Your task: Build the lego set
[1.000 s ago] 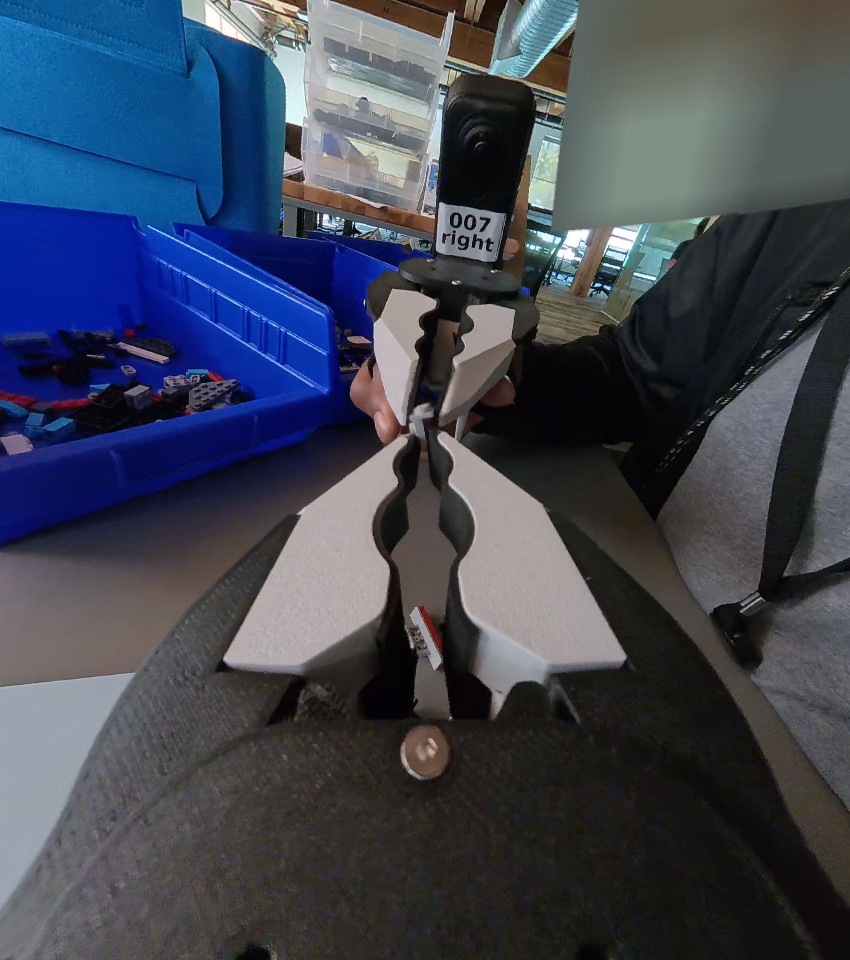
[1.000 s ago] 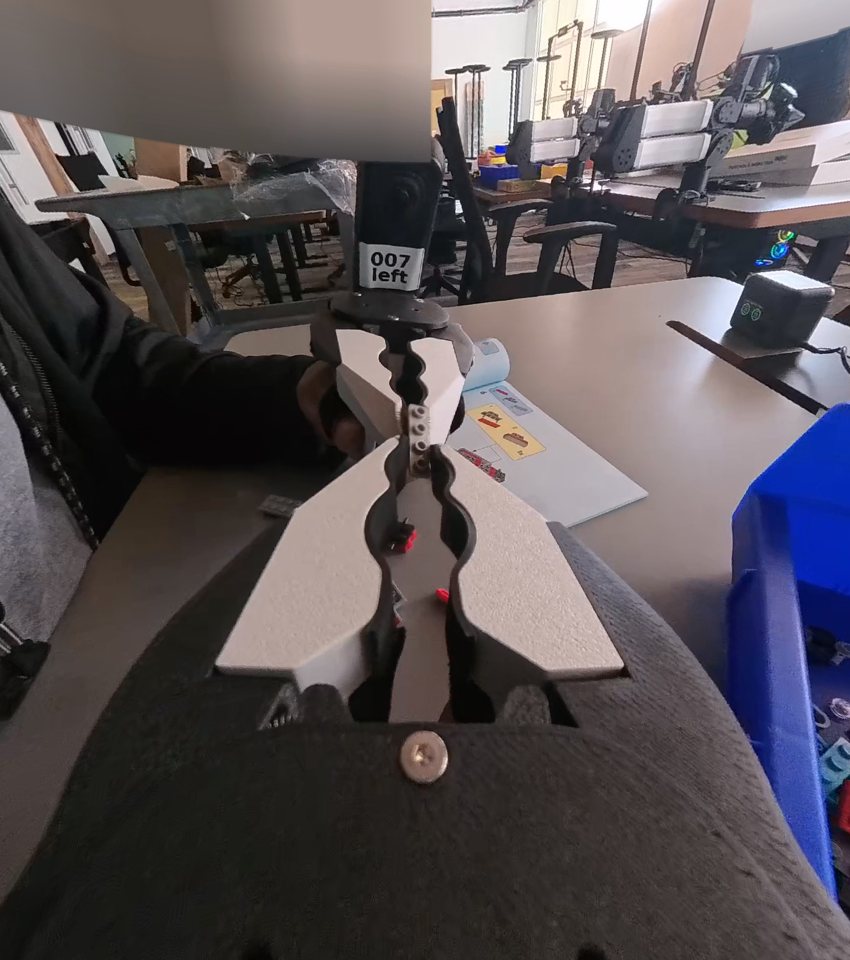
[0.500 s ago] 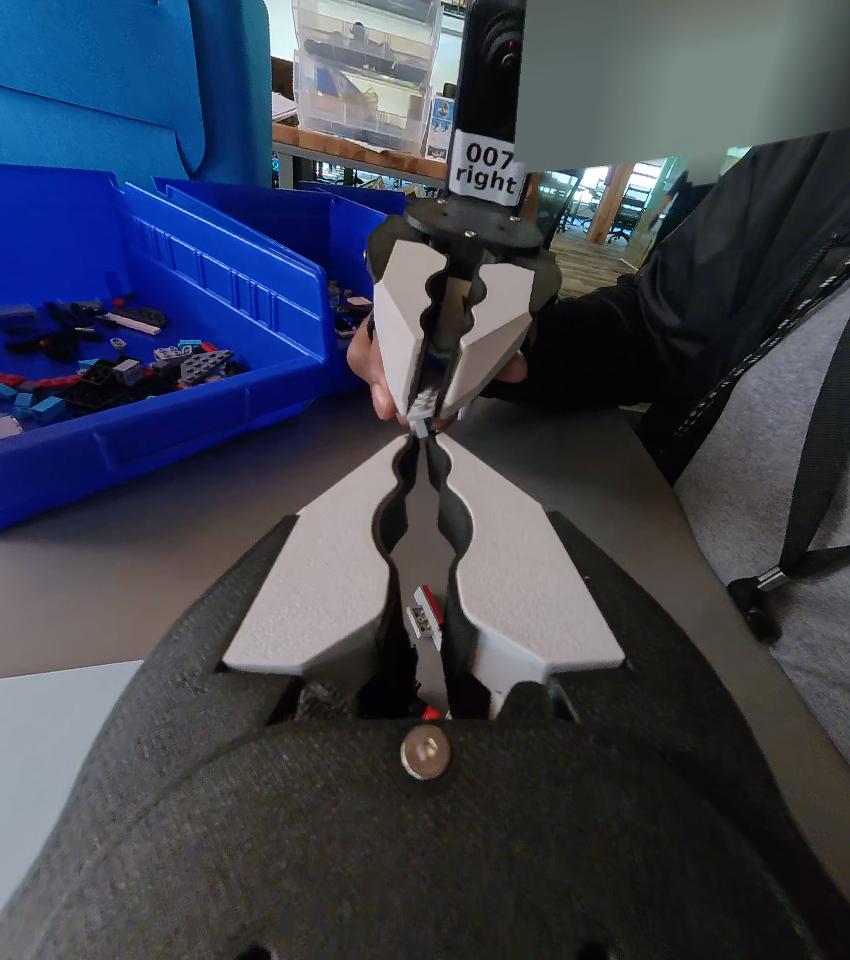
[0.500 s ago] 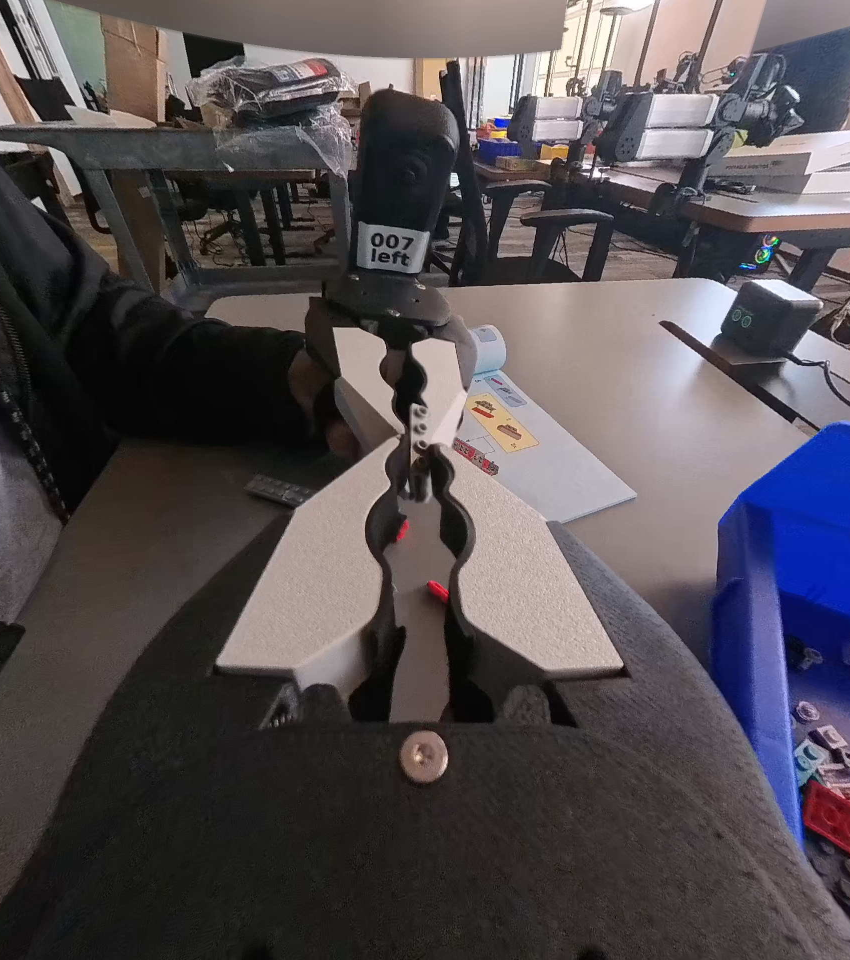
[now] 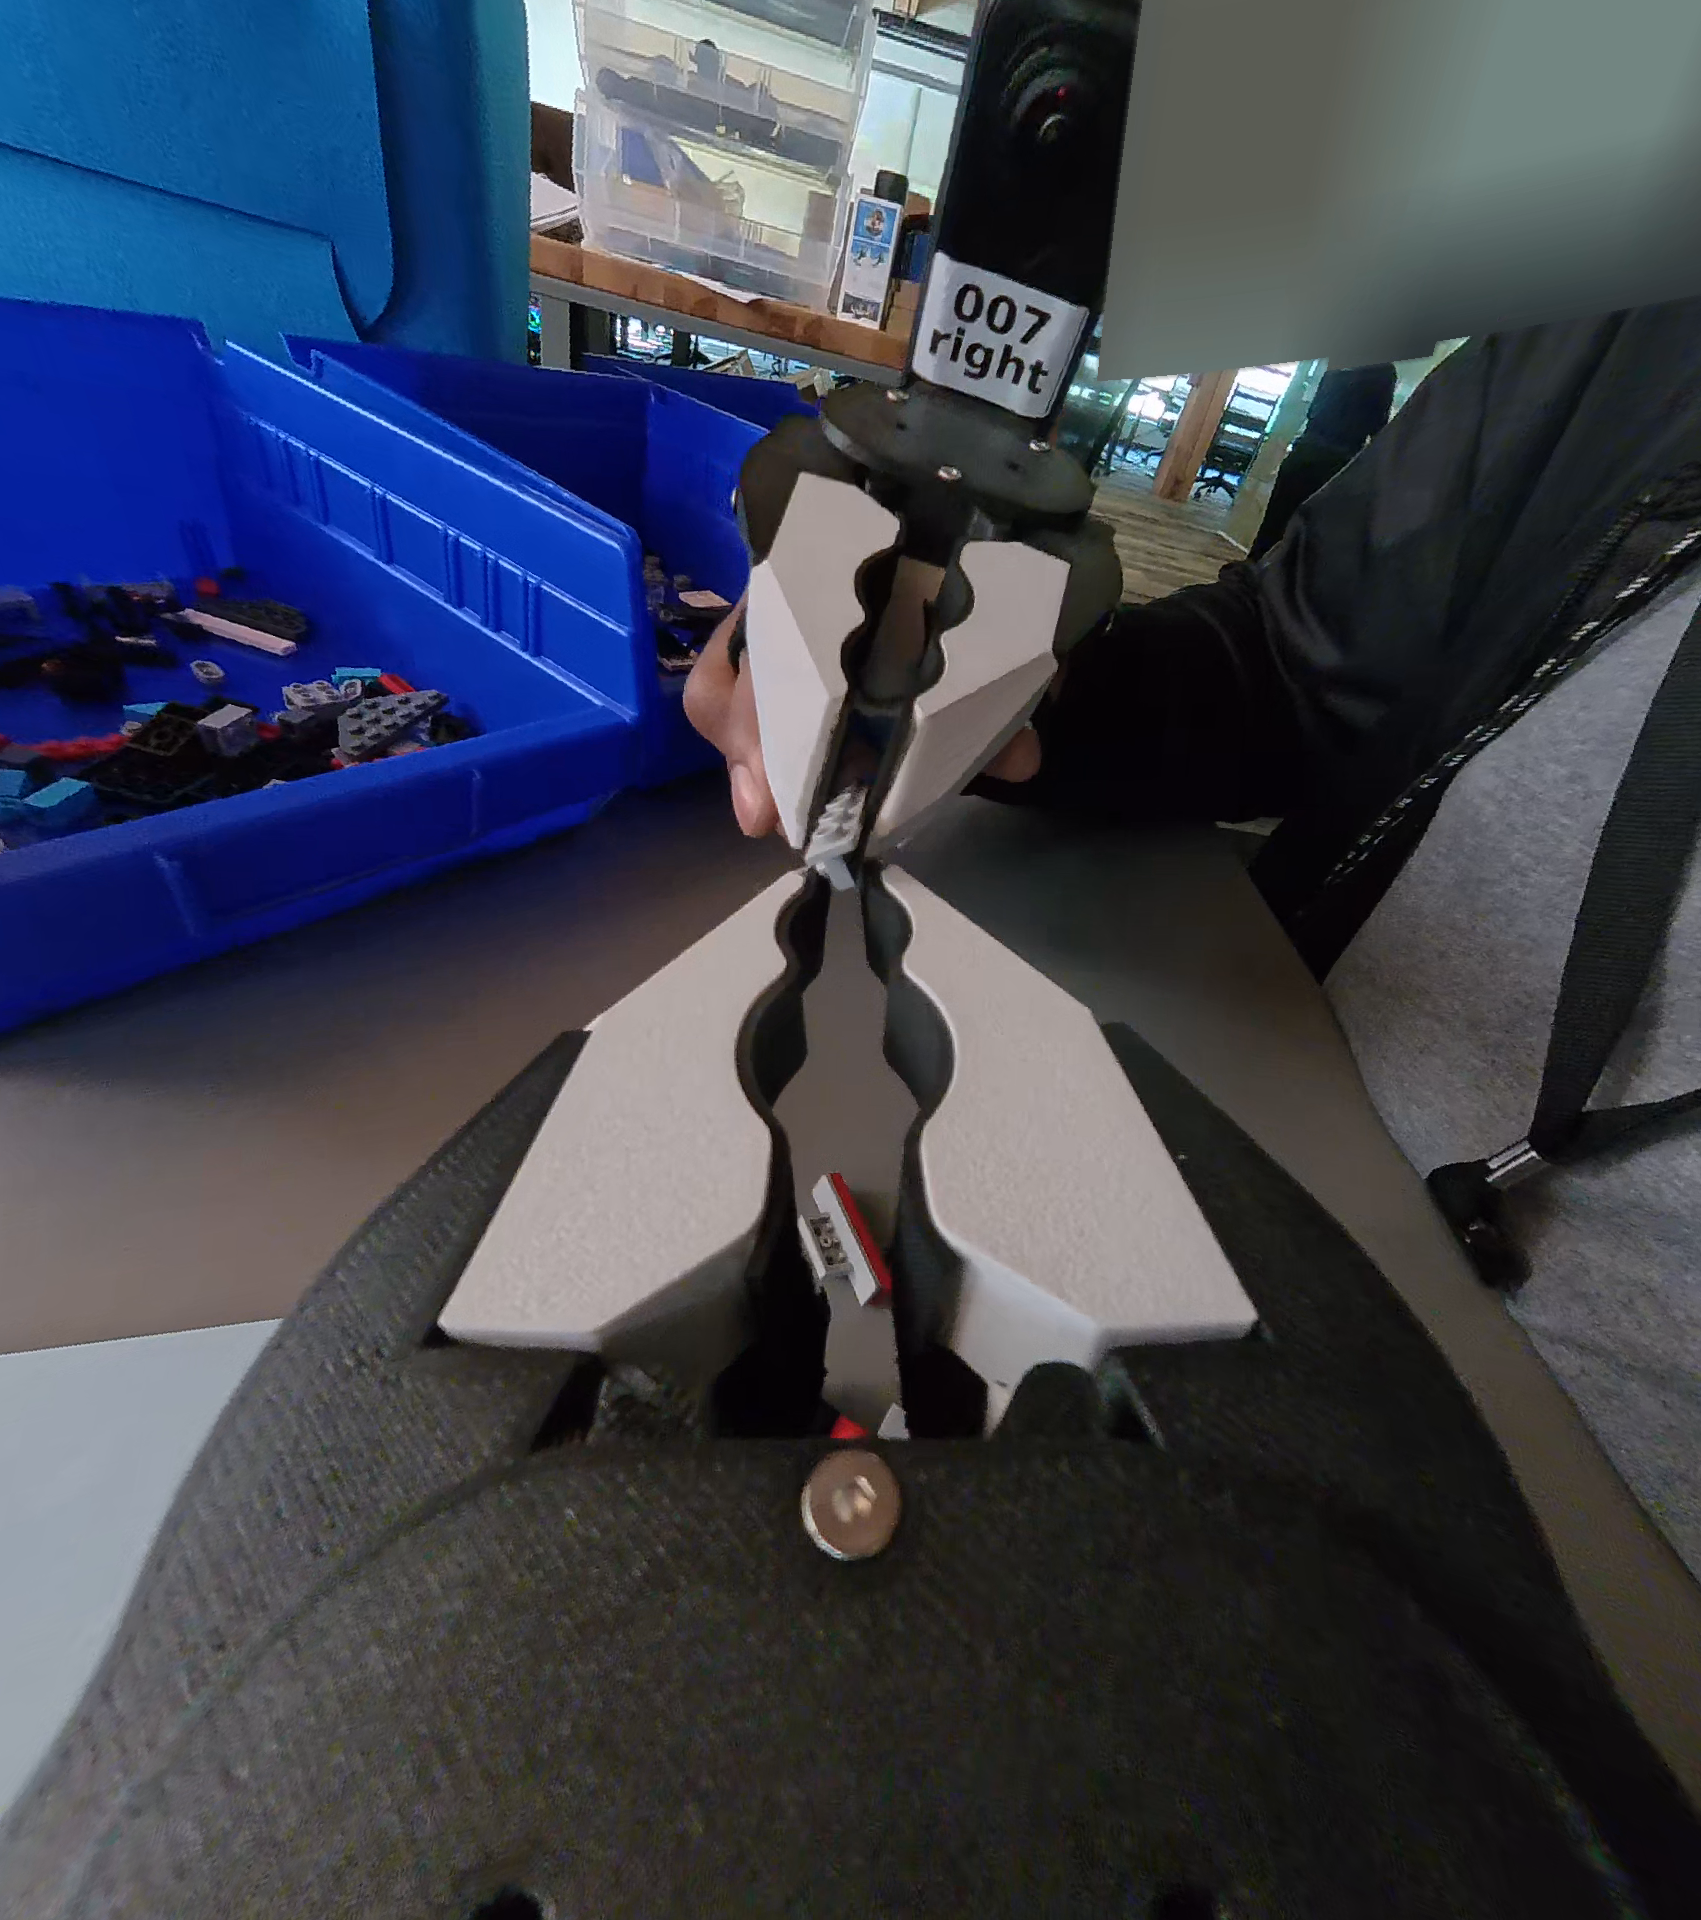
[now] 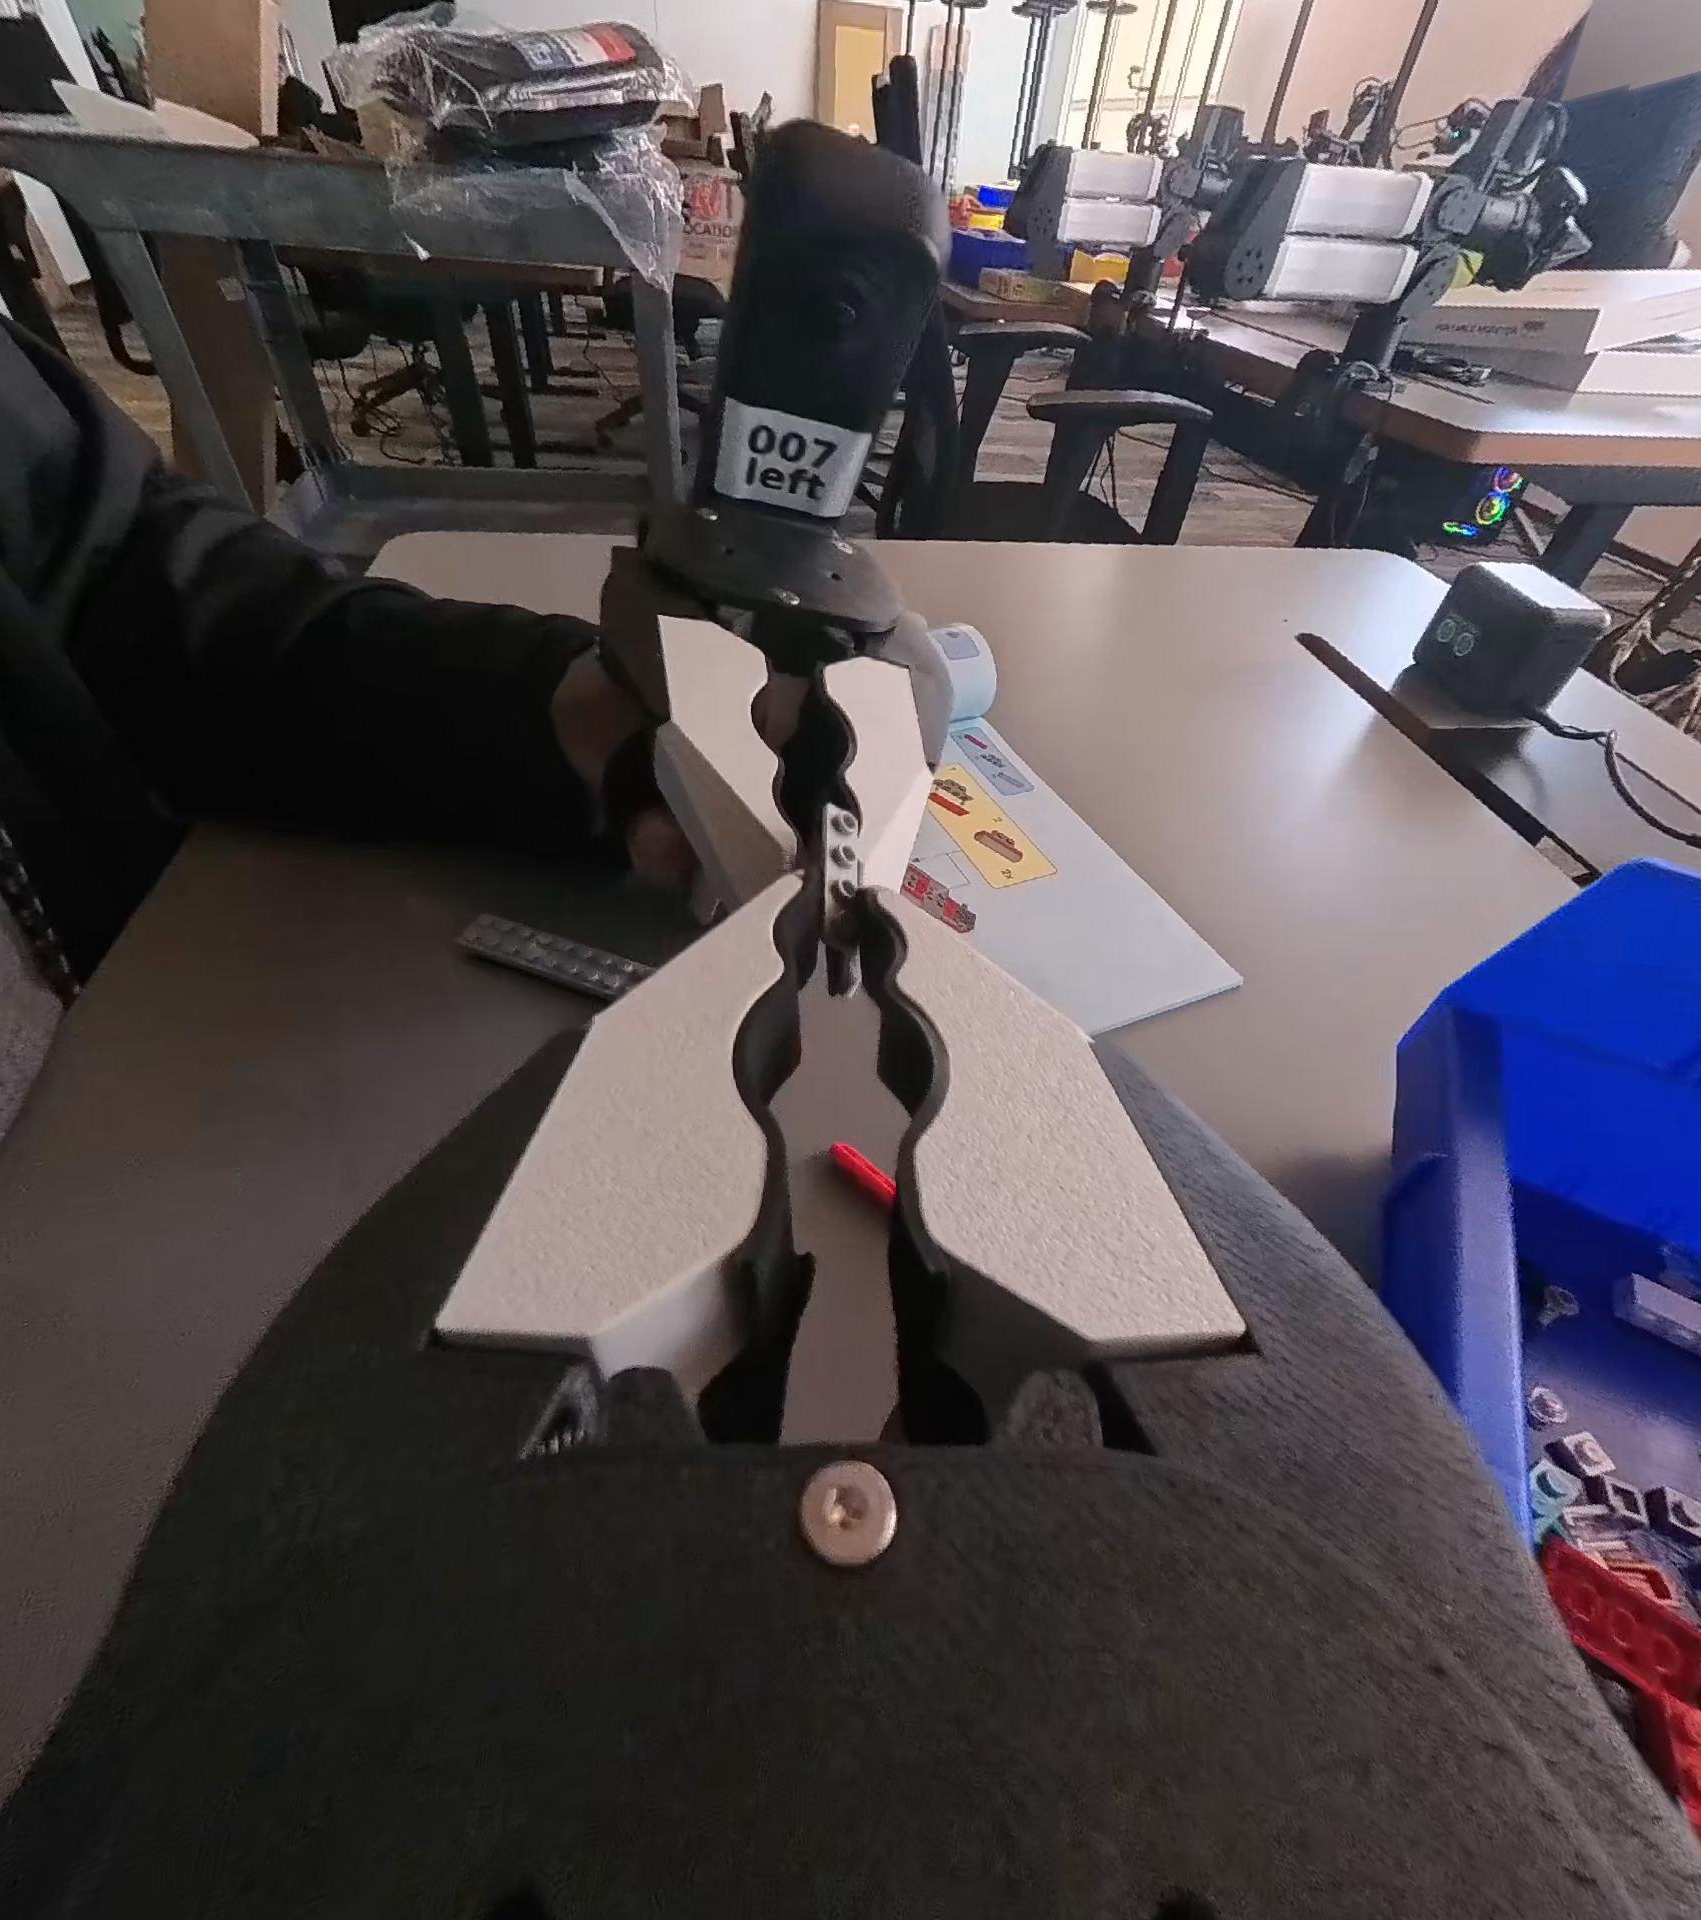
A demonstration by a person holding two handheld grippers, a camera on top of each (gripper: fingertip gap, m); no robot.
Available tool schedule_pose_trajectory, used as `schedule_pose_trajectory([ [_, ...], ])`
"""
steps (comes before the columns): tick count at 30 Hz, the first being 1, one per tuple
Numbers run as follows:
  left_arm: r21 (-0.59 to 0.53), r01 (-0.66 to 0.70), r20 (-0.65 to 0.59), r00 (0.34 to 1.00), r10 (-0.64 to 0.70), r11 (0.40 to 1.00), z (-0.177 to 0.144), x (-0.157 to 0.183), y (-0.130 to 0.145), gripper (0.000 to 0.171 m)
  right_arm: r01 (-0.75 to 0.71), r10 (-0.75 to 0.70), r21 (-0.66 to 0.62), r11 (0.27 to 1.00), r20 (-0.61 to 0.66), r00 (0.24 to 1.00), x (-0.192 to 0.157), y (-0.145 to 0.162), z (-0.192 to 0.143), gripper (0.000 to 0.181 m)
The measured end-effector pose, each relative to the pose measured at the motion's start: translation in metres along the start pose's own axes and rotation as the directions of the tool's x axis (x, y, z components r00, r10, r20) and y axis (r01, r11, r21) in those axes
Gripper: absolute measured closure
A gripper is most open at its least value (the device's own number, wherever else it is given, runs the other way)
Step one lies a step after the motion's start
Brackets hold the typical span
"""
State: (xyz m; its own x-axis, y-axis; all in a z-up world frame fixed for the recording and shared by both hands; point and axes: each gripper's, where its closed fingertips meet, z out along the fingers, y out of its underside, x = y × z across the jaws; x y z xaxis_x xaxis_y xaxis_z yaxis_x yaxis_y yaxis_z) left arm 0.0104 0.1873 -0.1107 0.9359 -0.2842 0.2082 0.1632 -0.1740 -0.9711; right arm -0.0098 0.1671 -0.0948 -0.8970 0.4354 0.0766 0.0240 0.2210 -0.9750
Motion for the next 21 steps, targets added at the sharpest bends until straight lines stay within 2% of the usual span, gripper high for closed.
schedule_pose_trajectory([
  [9, -0.005, 0.001, -0.030, 1.000, -0.001, 1.000, 0.0009, 0.0045, 0.0024, 0.169, 0.008, -0.007, -0.004, 1.000, 0.035, 0.999, -0.0056, 0.0002, -0.0009, 0.172],
  [16, 0.012, 0.007, -0.011, 1.000, -0.007, 1.000, -0.0006, 0.0011, 0.0001, 0.171, -0.051, 0.049, 0.017, 0.999, 0.079, 0.996, -0.0087, -0.0028, -0.0025, 0.162],
  [21, 0.018, 0.013, -0.013, 1.000, -0.012, 1.000, -0.0011, 0.0009, -0.0007, 0.171, -0.057, 0.055, 0.024, 0.998, 0.063, 0.996, -0.0036, -0.0039, -0.0057, 0.161],
])
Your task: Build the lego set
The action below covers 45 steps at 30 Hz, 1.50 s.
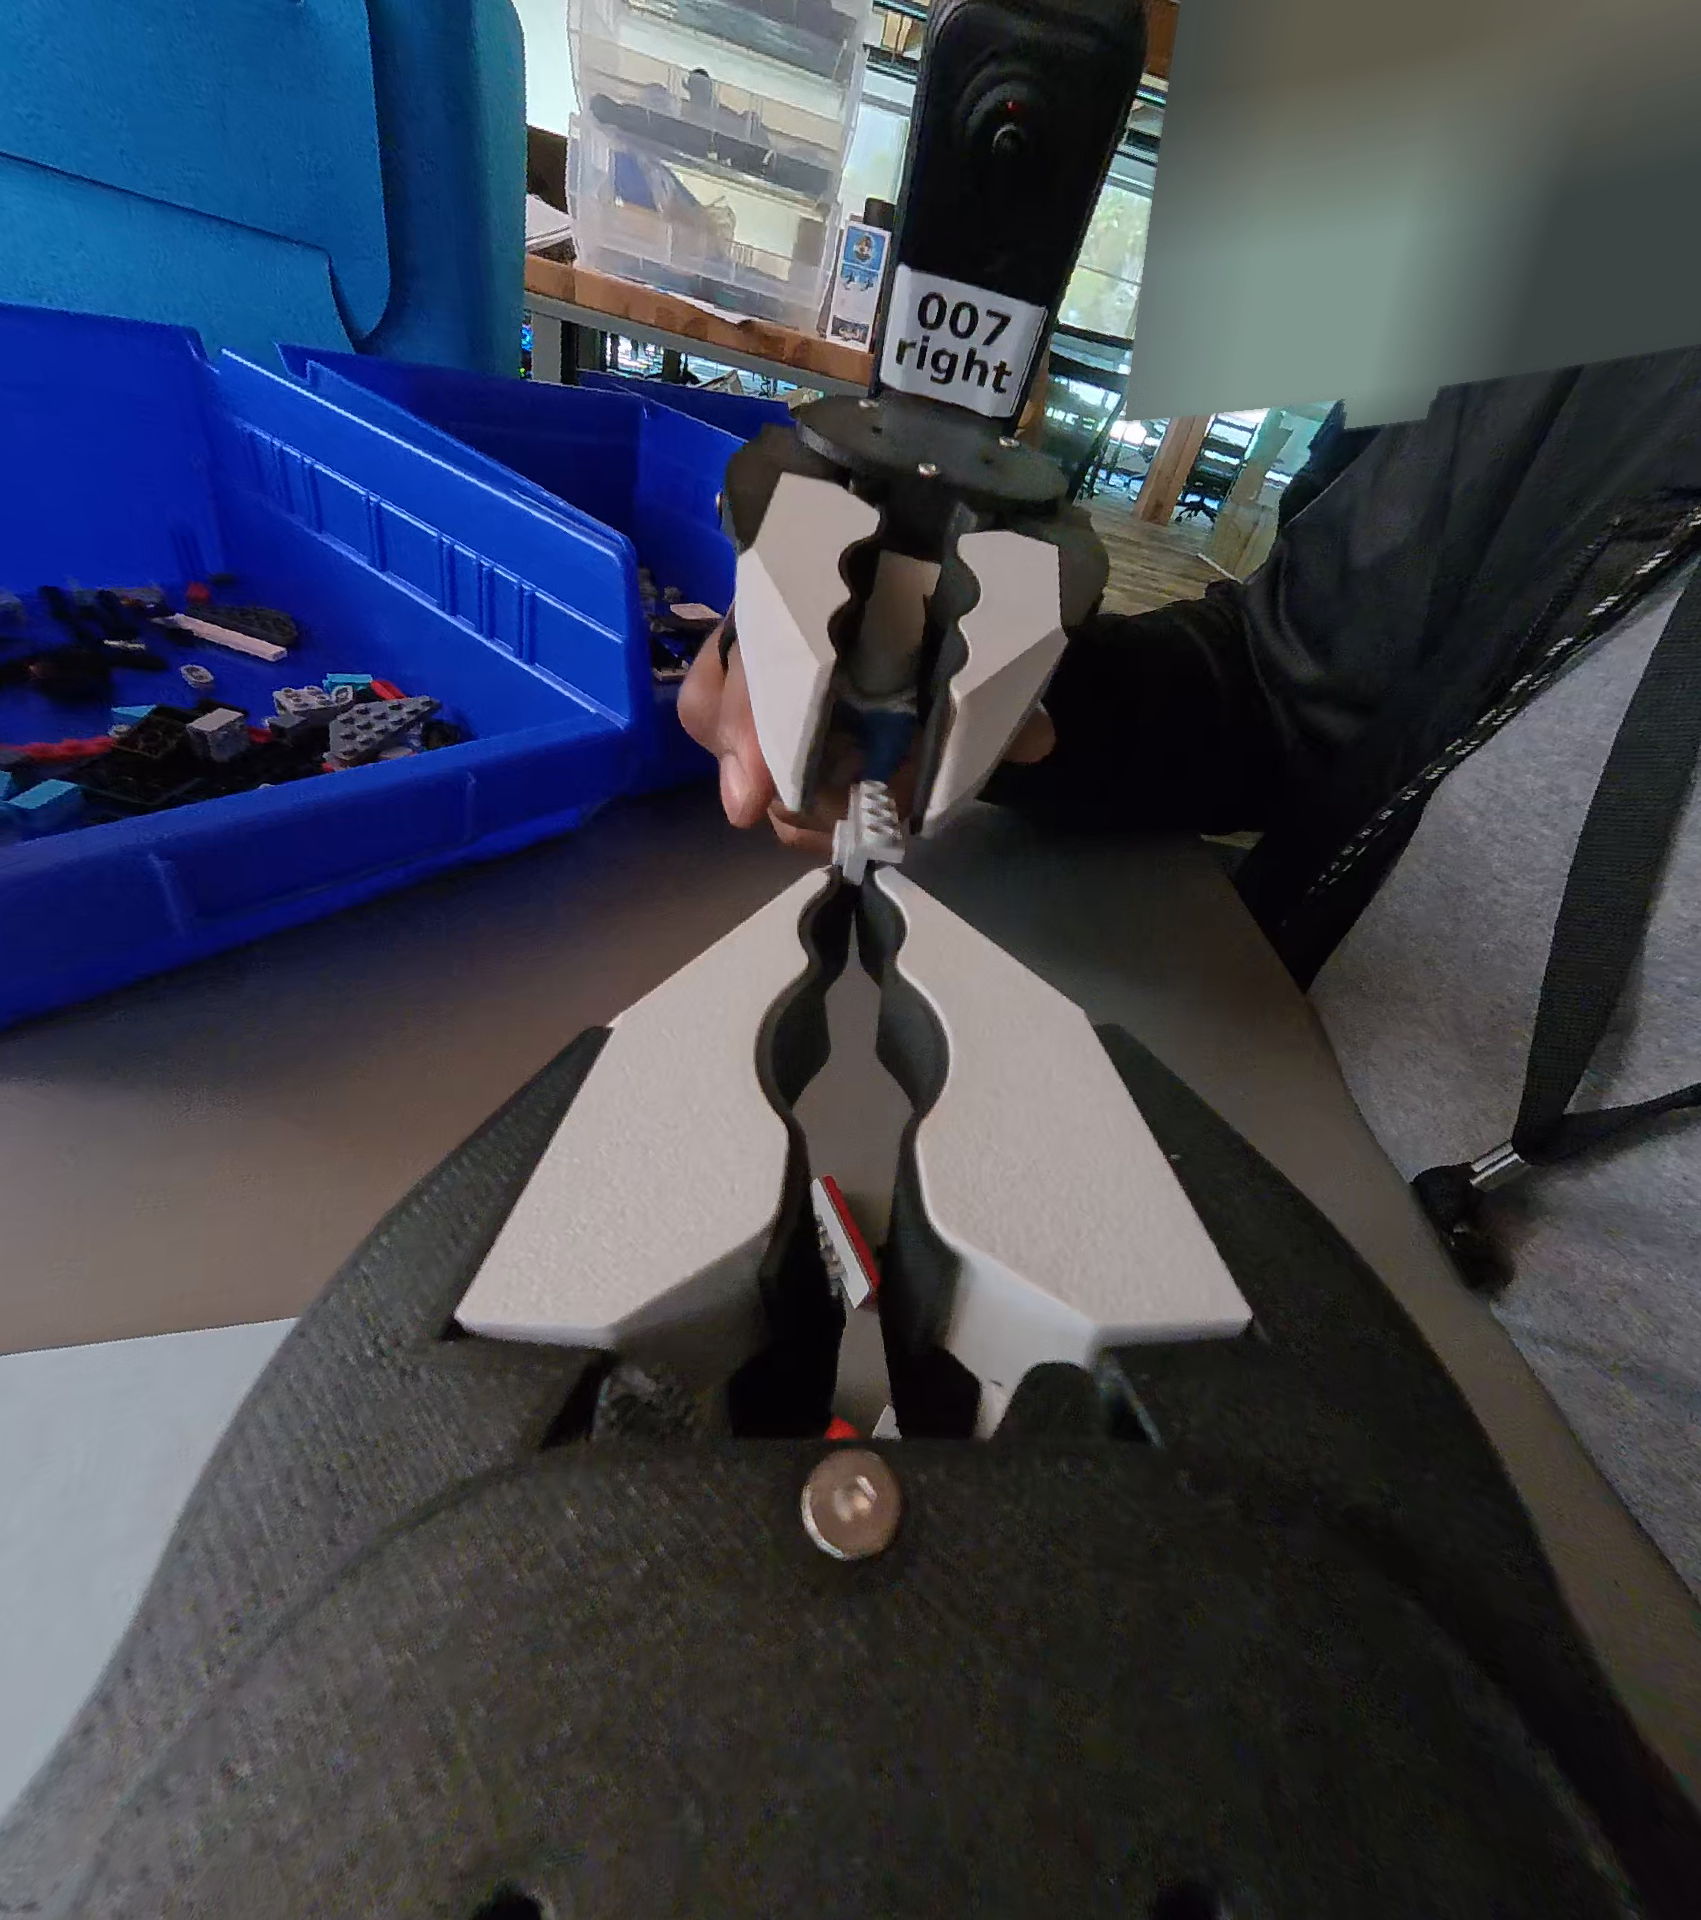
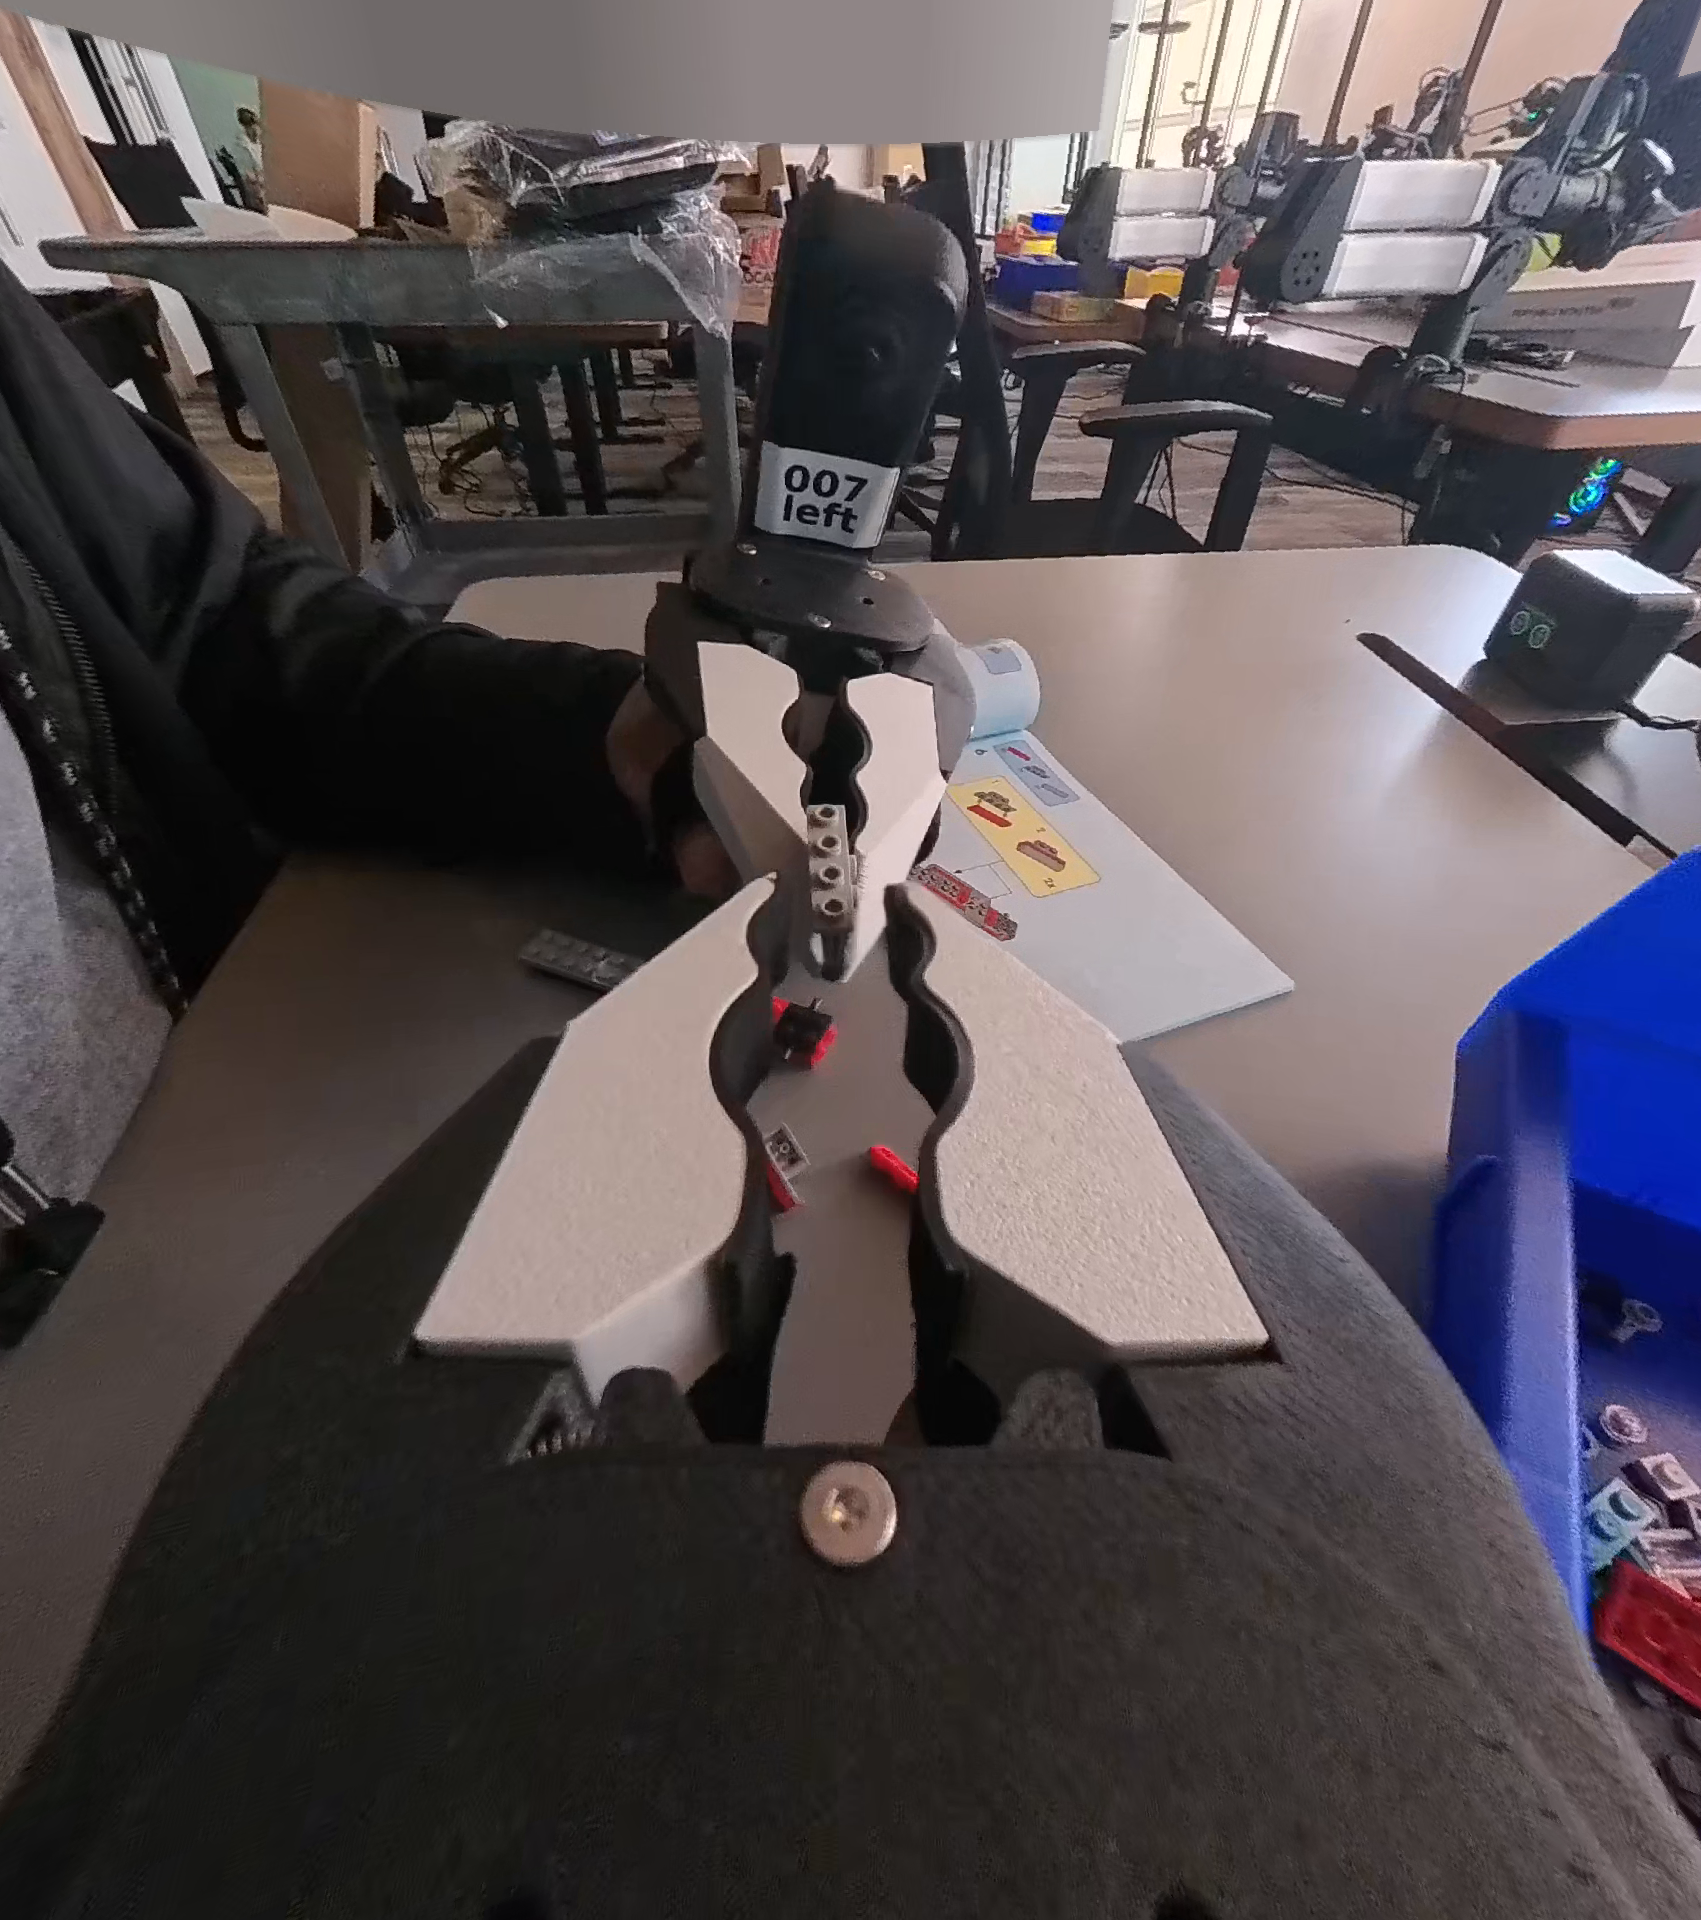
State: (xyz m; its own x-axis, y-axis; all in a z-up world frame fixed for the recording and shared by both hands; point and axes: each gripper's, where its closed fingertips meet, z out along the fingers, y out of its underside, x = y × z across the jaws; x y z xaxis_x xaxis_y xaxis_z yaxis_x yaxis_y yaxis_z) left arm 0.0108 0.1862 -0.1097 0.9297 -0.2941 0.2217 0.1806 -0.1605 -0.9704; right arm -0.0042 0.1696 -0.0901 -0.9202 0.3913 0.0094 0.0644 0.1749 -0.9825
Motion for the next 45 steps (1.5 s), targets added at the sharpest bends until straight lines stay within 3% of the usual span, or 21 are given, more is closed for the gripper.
schedule_pose_trajectory([
  [12, -0.014, -0.023, -0.009, 1.000, 0.023, 1.000, 0.002, 0.004, 0.001, 0.171, 0.032, -0.031, -0.018, 0.999, 0.011, 0.999, -0.004, 0.003, -0.001, 0.171],
  [16, -0.043, -0.037, 0.017, 0.999, 0.038, 0.998, 0.004, 0.001, 0.004, 0.156, 0.057, -0.057, -0.053, 0.997, 0.009, 0.998, -0.005, 0.007, 0.000, 0.171],
  [20, -0.067, -0.080, 0.022, 0.996, 0.082, 0.995, 0.005, 0.003, 0.008, 0.168, 0.084, -0.083, -0.077, 0.994, 0.004, 0.997, -0.007, 0.010, 0.002, 0.171],
  [30, -0.040, -0.090, 0.034, 0.995, 0.091, 0.995, 0.002, 0.002, 0.003, 0.170, 0.048, -0.047, -0.022, 0.999, 0.037, 0.998, -0.010, 0.005, -0.004, 0.163],
  [45, -0.073, -0.098, 0.023, 0.995, 0.100, 0.992, 0.006, 0.005, 0.008, 0.169, 0.065, -0.064, -0.032, 0.997, 0.010, 0.998, -0.009, 0.008, 0.001, 0.171],
])
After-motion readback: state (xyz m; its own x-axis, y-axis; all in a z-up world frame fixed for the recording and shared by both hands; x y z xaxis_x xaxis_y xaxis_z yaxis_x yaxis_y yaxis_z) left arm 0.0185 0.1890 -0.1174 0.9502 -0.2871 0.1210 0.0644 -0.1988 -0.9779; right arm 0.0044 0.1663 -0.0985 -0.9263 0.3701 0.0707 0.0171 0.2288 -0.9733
